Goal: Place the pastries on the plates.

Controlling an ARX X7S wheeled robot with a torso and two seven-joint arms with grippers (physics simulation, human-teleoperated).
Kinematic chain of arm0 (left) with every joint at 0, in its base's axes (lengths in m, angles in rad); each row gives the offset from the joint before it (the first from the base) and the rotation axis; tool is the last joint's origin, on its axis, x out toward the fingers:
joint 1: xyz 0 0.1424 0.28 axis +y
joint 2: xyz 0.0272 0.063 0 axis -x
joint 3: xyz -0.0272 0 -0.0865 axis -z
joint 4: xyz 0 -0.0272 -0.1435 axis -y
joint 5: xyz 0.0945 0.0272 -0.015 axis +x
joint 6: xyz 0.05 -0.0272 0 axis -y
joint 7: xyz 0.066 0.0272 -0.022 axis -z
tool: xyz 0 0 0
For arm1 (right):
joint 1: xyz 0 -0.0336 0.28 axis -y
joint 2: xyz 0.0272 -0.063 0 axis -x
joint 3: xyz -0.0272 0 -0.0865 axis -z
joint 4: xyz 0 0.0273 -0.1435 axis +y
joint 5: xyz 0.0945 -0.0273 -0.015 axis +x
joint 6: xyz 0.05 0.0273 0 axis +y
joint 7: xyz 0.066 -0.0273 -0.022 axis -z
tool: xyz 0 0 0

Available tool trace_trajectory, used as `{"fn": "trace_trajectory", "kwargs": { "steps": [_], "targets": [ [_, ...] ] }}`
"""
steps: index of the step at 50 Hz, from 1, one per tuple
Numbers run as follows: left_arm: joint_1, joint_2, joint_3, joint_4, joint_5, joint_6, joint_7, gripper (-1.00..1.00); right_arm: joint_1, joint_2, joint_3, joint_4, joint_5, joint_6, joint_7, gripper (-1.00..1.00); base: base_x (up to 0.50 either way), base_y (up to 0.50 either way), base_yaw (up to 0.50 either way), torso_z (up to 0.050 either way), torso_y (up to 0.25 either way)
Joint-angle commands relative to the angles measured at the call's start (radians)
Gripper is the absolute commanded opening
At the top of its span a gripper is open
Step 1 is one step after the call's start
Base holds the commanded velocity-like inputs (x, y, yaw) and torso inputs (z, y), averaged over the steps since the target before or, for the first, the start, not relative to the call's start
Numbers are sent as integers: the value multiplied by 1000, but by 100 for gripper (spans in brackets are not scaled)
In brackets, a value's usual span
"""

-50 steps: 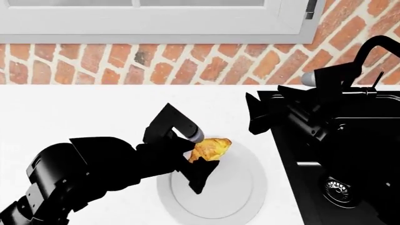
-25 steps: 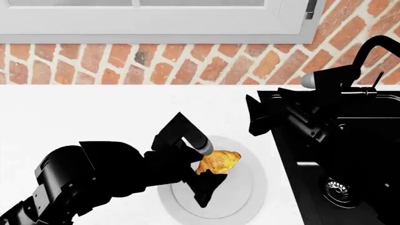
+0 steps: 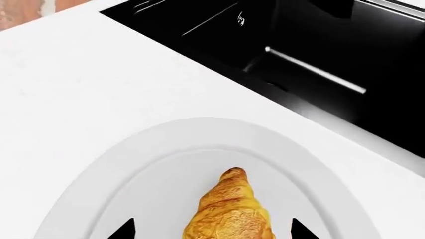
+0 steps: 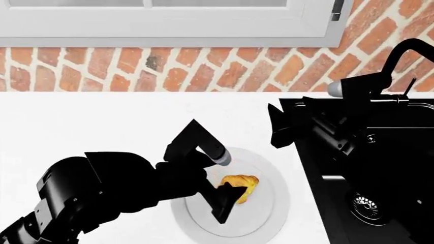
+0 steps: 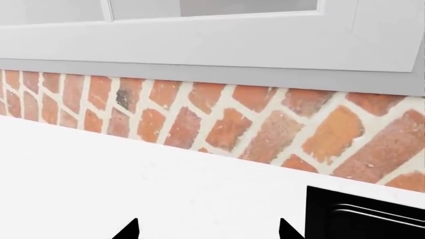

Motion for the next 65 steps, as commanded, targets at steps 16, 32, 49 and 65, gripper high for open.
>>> {"fn": "trace_trajectory", "kwargs": {
  "steps": [16, 32, 49, 65],
  "targets": [
    [20, -95, -170, 16, -30, 56, -117, 100, -1, 0, 0, 1, -10, -15, 4, 100, 0, 0, 0, 0, 0],
    [-5, -116, -231, -23, 27, 99, -218, 100, 23, -5, -16, 11, -35, -15, 9, 100, 0, 0, 0, 0, 0],
    [-41, -110, -300, 11, 40, 85, -379, 100, 44, 22, -17, -49, -40, 16, 64, 100, 0, 0, 0, 0, 0],
    [-46, -137, -386, 71, -75, 6, -453, 100, 84, 40, 37, -108, 47, 71, 147, 100, 0, 0, 0, 0, 0]
  ]
}}
